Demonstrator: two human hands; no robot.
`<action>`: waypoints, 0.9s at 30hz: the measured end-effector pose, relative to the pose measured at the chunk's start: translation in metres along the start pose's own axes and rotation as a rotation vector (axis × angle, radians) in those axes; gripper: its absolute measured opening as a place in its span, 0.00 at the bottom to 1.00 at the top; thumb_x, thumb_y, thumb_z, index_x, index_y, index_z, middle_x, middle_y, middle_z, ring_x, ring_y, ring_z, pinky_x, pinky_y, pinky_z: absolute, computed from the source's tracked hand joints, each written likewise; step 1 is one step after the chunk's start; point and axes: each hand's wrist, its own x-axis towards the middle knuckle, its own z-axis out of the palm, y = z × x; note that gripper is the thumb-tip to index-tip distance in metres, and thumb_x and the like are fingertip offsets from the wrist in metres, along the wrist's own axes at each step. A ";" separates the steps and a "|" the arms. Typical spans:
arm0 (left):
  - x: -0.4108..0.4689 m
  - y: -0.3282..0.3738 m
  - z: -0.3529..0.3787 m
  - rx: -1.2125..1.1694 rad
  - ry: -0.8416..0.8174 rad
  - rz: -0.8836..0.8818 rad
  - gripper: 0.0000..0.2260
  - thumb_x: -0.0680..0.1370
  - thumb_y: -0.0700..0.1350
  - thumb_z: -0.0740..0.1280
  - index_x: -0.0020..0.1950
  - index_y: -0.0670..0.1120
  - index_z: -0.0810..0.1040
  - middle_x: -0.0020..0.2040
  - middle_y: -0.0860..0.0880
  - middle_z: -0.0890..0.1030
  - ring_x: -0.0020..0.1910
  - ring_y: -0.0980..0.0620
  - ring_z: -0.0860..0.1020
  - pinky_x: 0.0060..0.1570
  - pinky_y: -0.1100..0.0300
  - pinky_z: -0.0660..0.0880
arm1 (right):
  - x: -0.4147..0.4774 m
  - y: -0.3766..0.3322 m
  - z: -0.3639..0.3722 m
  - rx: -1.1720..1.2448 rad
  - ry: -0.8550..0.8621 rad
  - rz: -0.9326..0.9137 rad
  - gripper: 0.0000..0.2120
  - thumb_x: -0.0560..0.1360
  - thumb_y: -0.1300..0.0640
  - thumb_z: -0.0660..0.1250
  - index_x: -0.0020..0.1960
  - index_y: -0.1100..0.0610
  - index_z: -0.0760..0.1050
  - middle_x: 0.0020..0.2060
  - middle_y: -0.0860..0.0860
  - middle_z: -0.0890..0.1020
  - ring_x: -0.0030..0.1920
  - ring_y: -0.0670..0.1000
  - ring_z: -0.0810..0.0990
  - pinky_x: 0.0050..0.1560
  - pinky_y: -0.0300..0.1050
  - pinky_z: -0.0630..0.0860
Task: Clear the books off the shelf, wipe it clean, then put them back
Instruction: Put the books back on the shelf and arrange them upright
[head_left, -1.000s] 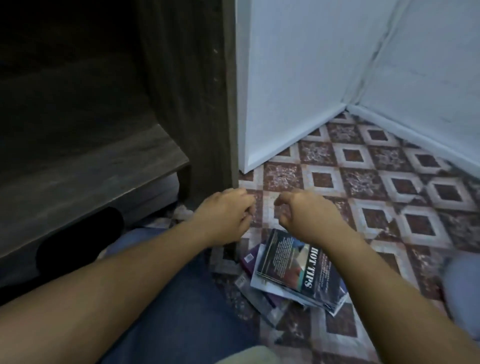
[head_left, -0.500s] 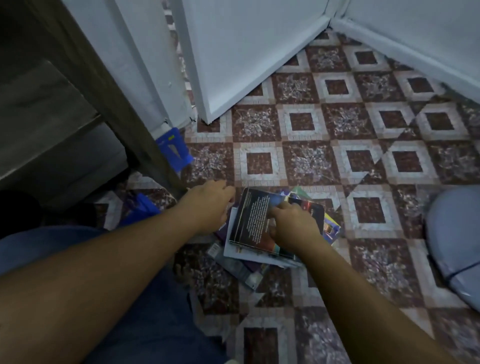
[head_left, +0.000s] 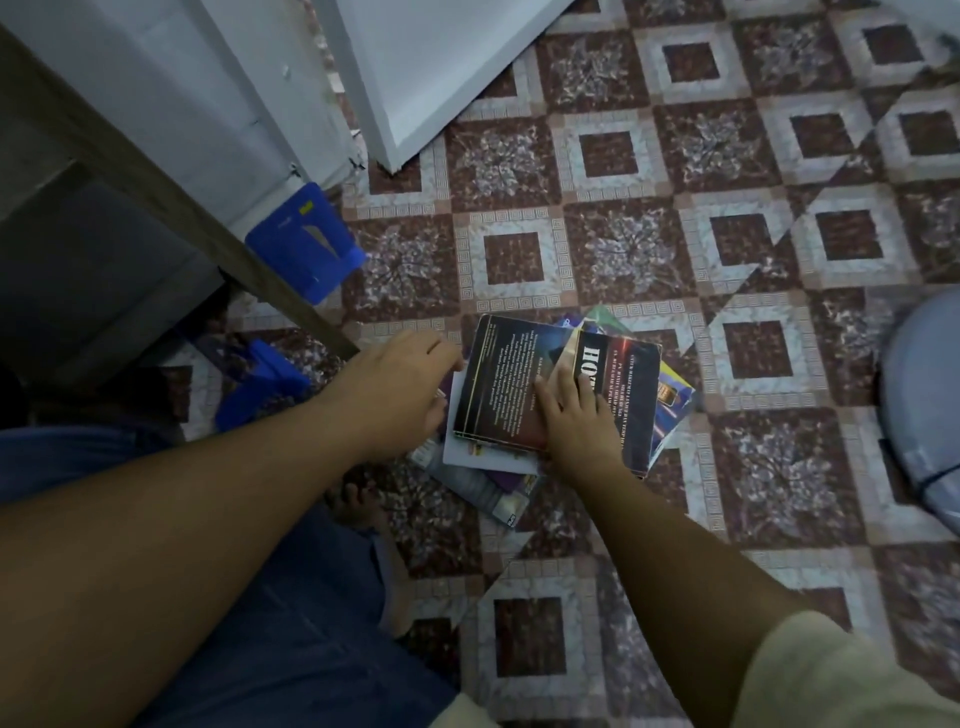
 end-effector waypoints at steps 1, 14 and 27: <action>0.000 0.000 0.000 -0.002 -0.006 0.002 0.15 0.78 0.48 0.64 0.64 0.51 0.69 0.59 0.52 0.71 0.58 0.53 0.68 0.51 0.63 0.63 | 0.000 0.001 0.003 0.002 0.005 -0.002 0.48 0.75 0.49 0.68 0.78 0.53 0.34 0.77 0.61 0.38 0.77 0.63 0.43 0.75 0.58 0.51; 0.000 -0.001 -0.003 -0.053 -0.157 -0.090 0.13 0.78 0.48 0.64 0.61 0.53 0.69 0.58 0.53 0.73 0.57 0.52 0.71 0.54 0.57 0.71 | -0.005 -0.021 0.009 -0.043 0.036 -0.068 0.34 0.80 0.64 0.60 0.77 0.63 0.42 0.71 0.77 0.43 0.70 0.76 0.57 0.66 0.67 0.66; -0.017 0.002 -0.021 -0.131 -0.155 -0.175 0.16 0.78 0.48 0.64 0.65 0.51 0.68 0.60 0.51 0.72 0.57 0.50 0.73 0.54 0.52 0.74 | -0.006 -0.011 -0.078 0.004 -0.055 -0.079 0.16 0.76 0.65 0.61 0.64 0.59 0.67 0.62 0.63 0.72 0.51 0.62 0.79 0.47 0.54 0.78</action>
